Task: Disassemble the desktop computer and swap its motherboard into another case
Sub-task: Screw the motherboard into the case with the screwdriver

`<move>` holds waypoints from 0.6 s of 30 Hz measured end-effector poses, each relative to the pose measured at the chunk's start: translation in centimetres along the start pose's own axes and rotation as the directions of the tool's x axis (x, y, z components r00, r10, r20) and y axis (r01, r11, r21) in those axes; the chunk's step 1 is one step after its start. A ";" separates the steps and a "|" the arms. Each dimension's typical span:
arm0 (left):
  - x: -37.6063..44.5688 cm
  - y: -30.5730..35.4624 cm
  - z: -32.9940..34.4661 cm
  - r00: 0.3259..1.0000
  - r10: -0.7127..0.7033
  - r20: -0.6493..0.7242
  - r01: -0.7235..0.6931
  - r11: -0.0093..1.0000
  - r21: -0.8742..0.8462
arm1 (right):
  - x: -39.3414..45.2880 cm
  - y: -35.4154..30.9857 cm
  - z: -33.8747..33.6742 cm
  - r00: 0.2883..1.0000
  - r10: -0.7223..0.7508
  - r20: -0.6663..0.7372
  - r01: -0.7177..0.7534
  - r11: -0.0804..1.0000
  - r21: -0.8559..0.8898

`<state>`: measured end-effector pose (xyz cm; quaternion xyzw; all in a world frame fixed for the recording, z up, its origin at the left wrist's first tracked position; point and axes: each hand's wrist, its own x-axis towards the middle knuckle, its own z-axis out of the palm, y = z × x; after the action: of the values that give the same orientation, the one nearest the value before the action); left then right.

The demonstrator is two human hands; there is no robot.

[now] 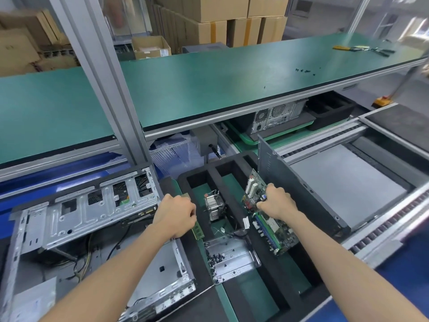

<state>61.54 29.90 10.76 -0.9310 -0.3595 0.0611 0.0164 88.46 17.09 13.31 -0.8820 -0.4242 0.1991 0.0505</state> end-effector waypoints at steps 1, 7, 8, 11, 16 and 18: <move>0.0 0.0 0.0 1.000 0.006 0.008 -0.006 1.000 0.008 | 0.1 0.2 0.2 1.000 0.003 0.007 -0.003 1.000 -0.004; 0.2 0.0 0.0 0.999 0.018 0.038 -0.019 0.999 0.036 | 0.8 0.9 1.0 0.999 -0.034 0.004 0.034 0.996 -0.079; 0.2 -0.1 0.1 0.999 0.017 0.041 -0.018 0.999 0.034 | 1.0 0.9 1.0 0.999 -0.042 -0.005 0.041 0.996 -0.075; 0.1 -0.4 0.2 0.998 0.016 0.053 -0.017 0.999 0.033 | 0.9 1.3 1.3 0.994 -0.067 -0.090 0.059 0.995 -0.086; -0.9 -1.4 0.4 1.000 -0.011 0.029 0.011 1.000 -0.004 | 0.2 2.7 2.7 0.952 -0.203 -0.228 0.097 0.909 -0.405; -1.5 -2.1 0.6 1.000 -0.019 0.008 0.019 1.000 -0.018 | 0.0 2.6 2.9 0.942 -0.247 -0.226 0.086 0.831 -0.550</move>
<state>58.92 30.45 10.51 -0.9274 -0.3690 0.0612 0.0069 89.19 15.25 10.04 -0.8397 -0.5265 -0.0620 -0.1175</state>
